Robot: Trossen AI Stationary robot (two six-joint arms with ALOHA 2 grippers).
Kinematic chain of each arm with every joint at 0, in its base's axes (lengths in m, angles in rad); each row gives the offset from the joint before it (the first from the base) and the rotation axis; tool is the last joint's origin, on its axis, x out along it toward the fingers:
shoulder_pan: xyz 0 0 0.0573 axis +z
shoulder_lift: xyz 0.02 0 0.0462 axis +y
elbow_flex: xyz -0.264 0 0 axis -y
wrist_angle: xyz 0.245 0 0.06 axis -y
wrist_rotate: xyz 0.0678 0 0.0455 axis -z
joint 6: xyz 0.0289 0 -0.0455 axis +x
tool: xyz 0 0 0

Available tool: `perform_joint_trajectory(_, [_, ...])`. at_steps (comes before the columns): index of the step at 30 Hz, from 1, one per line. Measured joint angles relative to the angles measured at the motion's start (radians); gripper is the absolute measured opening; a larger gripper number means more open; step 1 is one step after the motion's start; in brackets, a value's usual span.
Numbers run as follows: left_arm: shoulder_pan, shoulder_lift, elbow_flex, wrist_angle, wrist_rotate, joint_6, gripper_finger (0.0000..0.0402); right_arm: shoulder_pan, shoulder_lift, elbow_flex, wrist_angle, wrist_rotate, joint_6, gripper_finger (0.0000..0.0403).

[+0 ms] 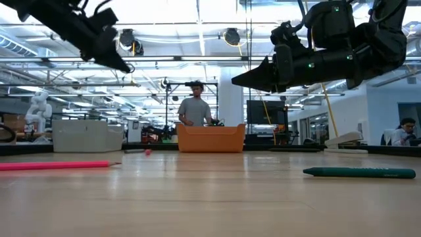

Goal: Sort crayons/erasers/pens/pencils in bins
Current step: Put the green crayon into the top gray bin

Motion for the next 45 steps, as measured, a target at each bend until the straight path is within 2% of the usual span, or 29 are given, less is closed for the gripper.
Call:
perform_joint_trajectory(2, [-0.035,0.001,0.0,0.034,0.015,0.013,0.0005,0.0,0.0,0.0,0.0,-0.002,0.0,0.0])
perform_joint_trajectory(5, [-0.051,0.02,0.0,0.01,0.167,-0.026,0.0003,0.0,0.0,0.0,0.0,-0.003,0.0,0.0])
perform_joint_trajectory(7, [-0.056,0.038,0.0,-0.023,0.231,-0.06,0.0007,0.0,0.0,0.0,0.0,-0.003,0.0,0.0])
perform_joint_trajectory(11, [-0.096,0.057,0.0,-0.021,0.228,-0.055,0.0005,0.0,0.0,0.0,0.0,-0.004,-0.001,0.0])
perform_joint_trajectory(17, [-0.158,0.056,-0.003,0.096,0.234,0.008,0.0003,0.0,0.0,0.0,0.0,-0.004,-0.003,0.0])
perform_joint_trajectory(23, [-0.198,0.047,-0.168,0.429,0.261,0.06,0.0004,0.001,-0.053,0.0,-0.073,-0.003,-0.003,0.0])
perform_joint_trajectory(26, [-0.199,0.047,-0.267,0.592,0.289,0.057,0.0003,0.001,-0.144,0.0,-0.215,0.028,-0.001,0.0])
perform_joint_trajectory(31, [-0.199,0.047,-0.38,0.768,0.299,0.051,0.0006,0.0,-0.345,0.005,-0.496,0.091,0.04,0.0])
perform_joint_trajectory(37, [-0.199,0.047,-0.435,0.839,0.298,0.044,0.0005,0.01,-0.568,0.086,-1.027,0.267,0.09,0.0])
perform_joint_trajectory(41, [-0.199,0.047,-0.438,0.841,0.298,0.042,0.0005,-0.01,-0.637,0.18,-1.334,0.285,0.139,0.0])
perform_joint_trajectory(45, [-0.198,0.047,-0.438,0.844,0.298,0.035,0.0015,-0.067,-0.63,0.276,-1.6,0.267,0.205,0.0])
